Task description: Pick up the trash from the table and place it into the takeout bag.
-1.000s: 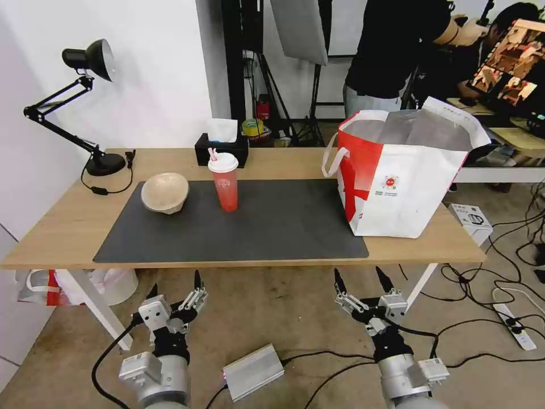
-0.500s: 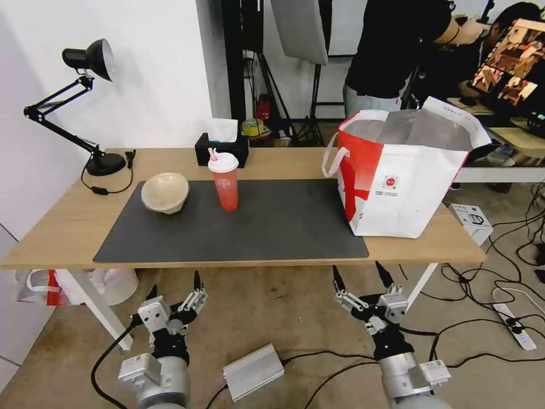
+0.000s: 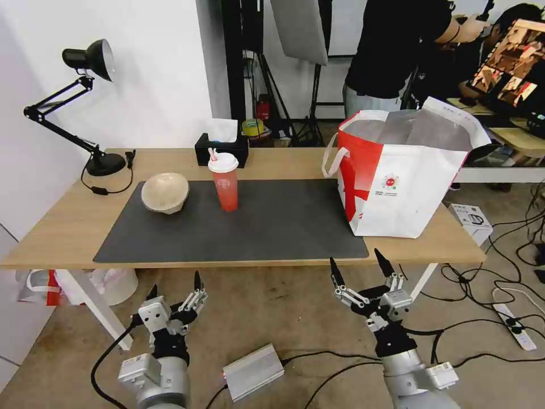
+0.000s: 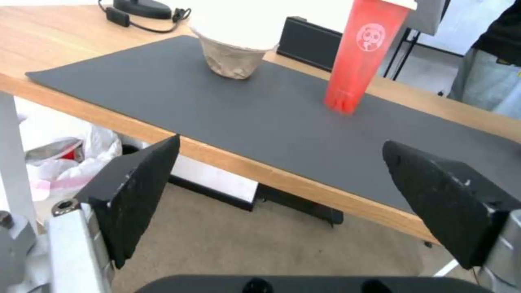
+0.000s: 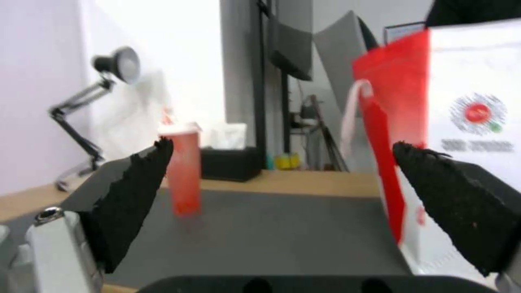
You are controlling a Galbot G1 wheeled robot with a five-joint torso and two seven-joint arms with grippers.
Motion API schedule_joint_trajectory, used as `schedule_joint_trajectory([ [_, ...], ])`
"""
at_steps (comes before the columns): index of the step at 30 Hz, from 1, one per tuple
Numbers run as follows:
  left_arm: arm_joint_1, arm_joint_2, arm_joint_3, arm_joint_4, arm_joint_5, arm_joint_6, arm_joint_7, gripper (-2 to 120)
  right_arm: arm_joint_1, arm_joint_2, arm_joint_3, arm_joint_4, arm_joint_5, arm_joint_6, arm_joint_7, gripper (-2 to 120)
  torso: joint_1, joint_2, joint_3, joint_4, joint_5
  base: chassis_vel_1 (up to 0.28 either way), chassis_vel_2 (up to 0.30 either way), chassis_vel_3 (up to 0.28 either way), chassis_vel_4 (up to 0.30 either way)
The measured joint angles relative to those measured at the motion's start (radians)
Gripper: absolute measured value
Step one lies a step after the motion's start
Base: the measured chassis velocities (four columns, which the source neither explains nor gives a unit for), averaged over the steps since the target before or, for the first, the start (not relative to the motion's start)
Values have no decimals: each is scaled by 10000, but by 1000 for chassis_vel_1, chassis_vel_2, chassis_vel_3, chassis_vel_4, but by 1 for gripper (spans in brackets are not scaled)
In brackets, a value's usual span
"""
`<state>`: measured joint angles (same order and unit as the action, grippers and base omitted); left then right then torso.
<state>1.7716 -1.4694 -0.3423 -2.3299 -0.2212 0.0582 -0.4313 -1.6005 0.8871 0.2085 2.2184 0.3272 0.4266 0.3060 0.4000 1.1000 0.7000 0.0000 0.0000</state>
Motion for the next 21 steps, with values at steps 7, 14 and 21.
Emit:
schedule_joint_trajectory([
  [7, -39, -12, 1, 16, 4, 16, 0, 100, 502, -605, 20, 322, 1076, -244, -478, 100, 1, -1, 1, 0, 0, 0, 0, 0, 0],
  [14, -55, -69, 6, 43, 17, 28, 1, 100, 1591, -1358, -312, 460, 2892, -696, -1358, 100, 1, -1, 1, 0, 1, 0, 0, 0, 0],
  [21, -27, -84, -40, 40, 31, 30, 2, 100, 2708, -1792, -905, 492, 4269, -1214, -1979, 100, 0, -1, 1, 1, 0, 0, 0, 0, 0],
])
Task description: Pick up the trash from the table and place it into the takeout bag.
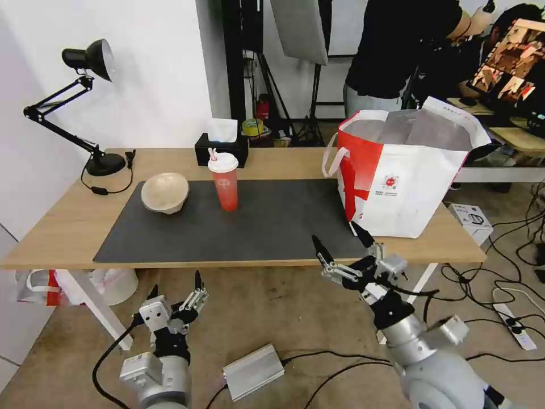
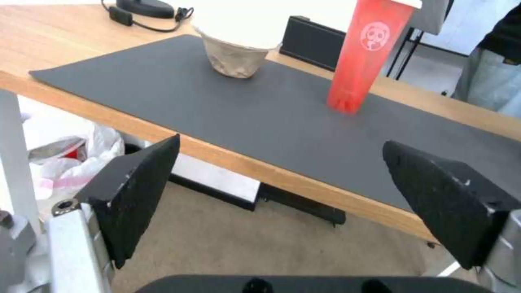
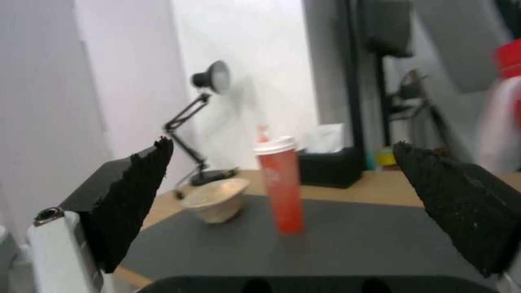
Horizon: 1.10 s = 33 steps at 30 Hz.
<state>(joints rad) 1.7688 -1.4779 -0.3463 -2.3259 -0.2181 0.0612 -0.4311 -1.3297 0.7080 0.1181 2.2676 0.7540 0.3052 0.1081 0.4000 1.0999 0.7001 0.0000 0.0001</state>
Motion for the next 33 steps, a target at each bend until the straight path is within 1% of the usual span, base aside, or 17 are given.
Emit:
schedule_joint_trajectory([
  [3, 20, -7, -9, -2, 12, 0, 0, 100, 902, -346, -558, -46, 805, -411, -313, 100, 0, 0, 0, -2, -1, 0, 0, 0, 0],
  [5, 24, -10, -9, -2, 14, 0, 0, 100, 1040, -388, -652, -66, 877, -438, -339, 100, 0, 0, 0, -1, -2, 0, 0, 0, 0],
  [6, 39, -28, -10, -2, 24, 2, 1, 100, 1652, -546, -1072, -158, 1235, -573, -438, 100, 0, 0, 0, 1, 0, 0, 0, 0, 0],
  [8, 43, -46, -17, 1, 30, 4, 2, 100, 2334, -664, -1516, -262, 1574, -696, -508, 100, 1, 0, 0, 0, -2, 0, 0, 0, 0],
  [9, 46, -73, -25, 6, 36, 3, 3, 100, 2981, -725, -1950, -376, 1831, -783, -547, 100, 0, -1, 0, 0, 0, 0, 0, 0, 0],
  [10, 46, -73, -25, 6, 36, 3, 3, 100, 2981, -725, -1950, -376, 1831, -783, -547, 100, 0, -1, 0, 0, 0, 0, 0, 0, 0],
  [13, 45, -133, -49, 8, 49, 4, 7, 100, 4295, -749, -2883, -678, 2268, -911, -592, 100, 1, 0, 0, 1, -1, 0, 0, 0, 0],
  [15, 45, -146, -59, 7, 50, 4, 6, 100, 4472, -739, -3027, -715, 2350, -931, -591, 100, 1, 0, 0, 1, -3, 0, 0, 0, 0],
  [17, 55, -177, -88, -18, 57, 5, 8, 100, 5300, -597, -3649, -959, 2688, -1039, -581, 100, 0, 0, 0, 0, -1, 0, 0, 0, 0],
  [20, 86, -231, -105, -55, 85, 8, 11, 100, 6195, -349, -4267, -1343, 2860, -1085, -572, 100, 1, 0, 0, 1, -1, 0, 0, 0, 0],
  [21, 86, -231, -105, -55, 85, 8, 11, 100, 6195, -349, -4267, -1343, 2860, -1085, -572, 100, 1, 0, 0, 1, -1, 0, 0, 0, 0],
  [25, 134, -287, -129, -82, 122, 8, 12, 100, 7145, -13, -4972, -1822, 3007, -1130, -544, 100, 1, -1, 0, 0, -1, 0, 0, 0, 0],
  [26, 134, -287, -129, -82, 122, 8, 12, 100, 7145, -13, -4972, -1822, 3007, -1130, -544, 100, 1, -1, 0, 0, -1, 0, 0, 0, 0],
  [30, 170, -328, -149, -120, 155, 7, 12, 100, 7839, 232, -5513, -2140, 3072, -1148, -491, 100, 1, -1, 0, 0, -1, 0, 0, 0, 0],
  [33, 173, -338, -154, -135, 160, 8, 12, 100, 8038, 313, -5655, -2234, 3101, -1170, -471, 100, 1, 0, 0, 0, -1, 0, 0, 0, 0],
])
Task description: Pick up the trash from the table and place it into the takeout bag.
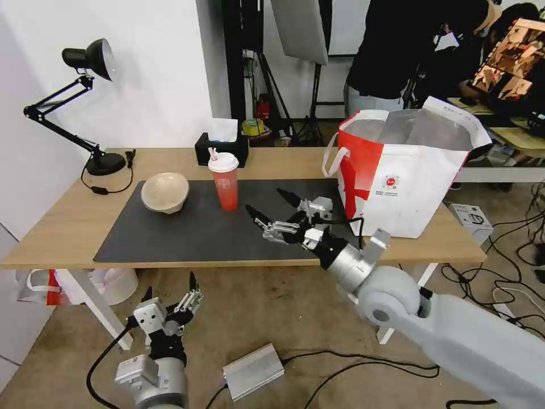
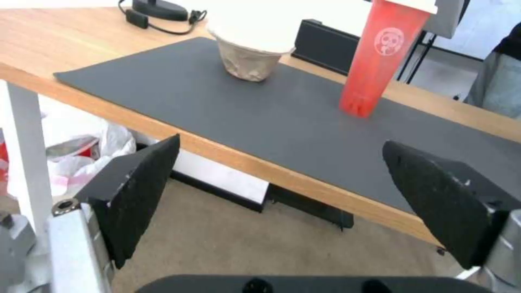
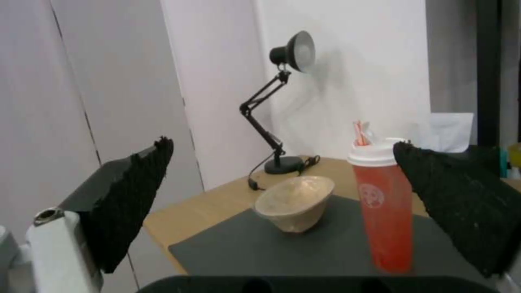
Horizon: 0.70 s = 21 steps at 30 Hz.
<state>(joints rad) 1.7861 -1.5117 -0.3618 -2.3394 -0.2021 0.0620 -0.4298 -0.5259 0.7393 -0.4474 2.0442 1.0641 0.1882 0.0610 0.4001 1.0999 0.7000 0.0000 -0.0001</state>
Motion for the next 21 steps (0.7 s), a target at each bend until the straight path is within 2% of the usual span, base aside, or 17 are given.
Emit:
schedule_joint_trajectory([
  [10, 51, -48, -6, -24, 34, -6, 0, 100, 785, 505, -588, -834, -68, -216, 165, 100, 0, 0, 0, 0, 0, 0, 0, 0, 0],
  [21, 64, -82, -7, -18, 76, -35, -2, 100, 1469, 1520, -1143, -2103, -278, -445, 272, 100, 0, 0, 0, 0, 0, 0, 0, 0, 0],
])
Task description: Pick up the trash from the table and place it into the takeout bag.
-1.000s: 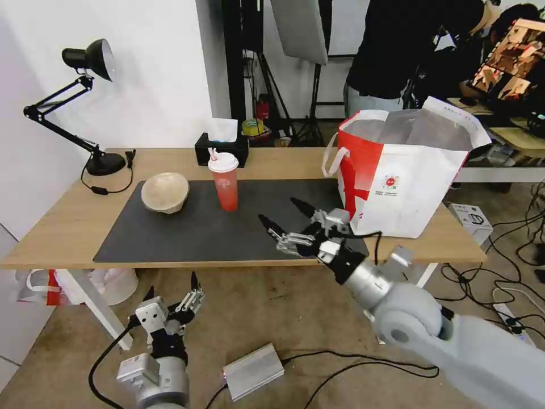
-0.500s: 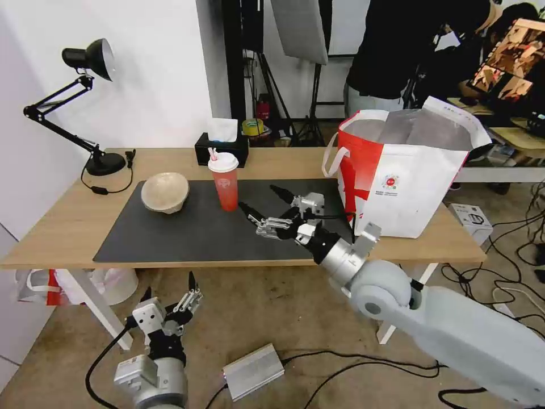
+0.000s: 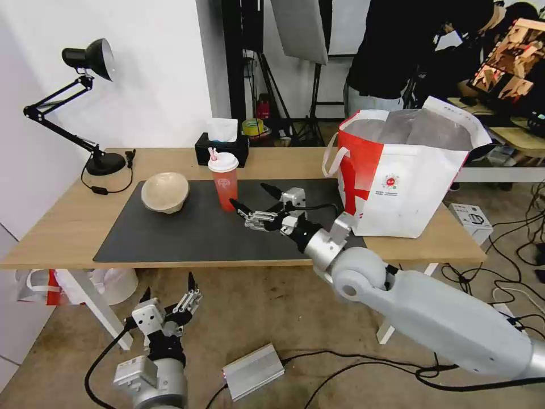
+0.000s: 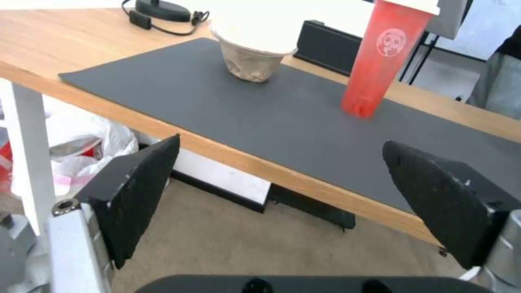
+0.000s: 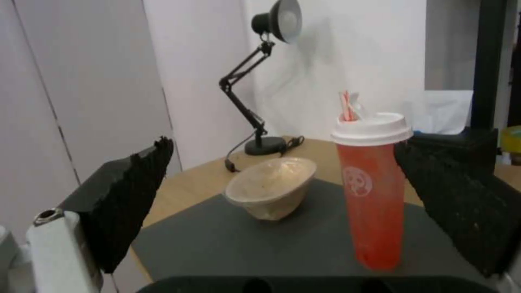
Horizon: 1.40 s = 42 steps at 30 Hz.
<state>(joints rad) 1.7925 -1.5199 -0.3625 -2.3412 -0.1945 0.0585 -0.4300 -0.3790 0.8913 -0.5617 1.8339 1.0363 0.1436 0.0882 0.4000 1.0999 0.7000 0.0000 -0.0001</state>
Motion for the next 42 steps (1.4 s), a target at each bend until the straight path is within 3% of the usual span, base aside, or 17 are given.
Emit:
schedule_joint_trajectory([
  [16, -21, -63, 6, 11, 27, -17, -1, 100, 617, 1508, -360, -1285, -354, -667, 887, 100, 0, 2, -1, 1, 0, 0, 0, 0, 0],
  [32, -75, -22, -1, 87, 5, -19, -2, 100, 649, 1899, -276, -1725, -751, -1474, 2347, 100, -1, 2, 0, 0, 1, 0, 0, 0, 0],
  [42, -51, -114, 66, 167, 59, -42, 1, 100, 697, 2112, -228, -2031, -768, -1637, 2469, 100, -1, 1, -1, 0, 1, 0, 0, 0, 0],
])
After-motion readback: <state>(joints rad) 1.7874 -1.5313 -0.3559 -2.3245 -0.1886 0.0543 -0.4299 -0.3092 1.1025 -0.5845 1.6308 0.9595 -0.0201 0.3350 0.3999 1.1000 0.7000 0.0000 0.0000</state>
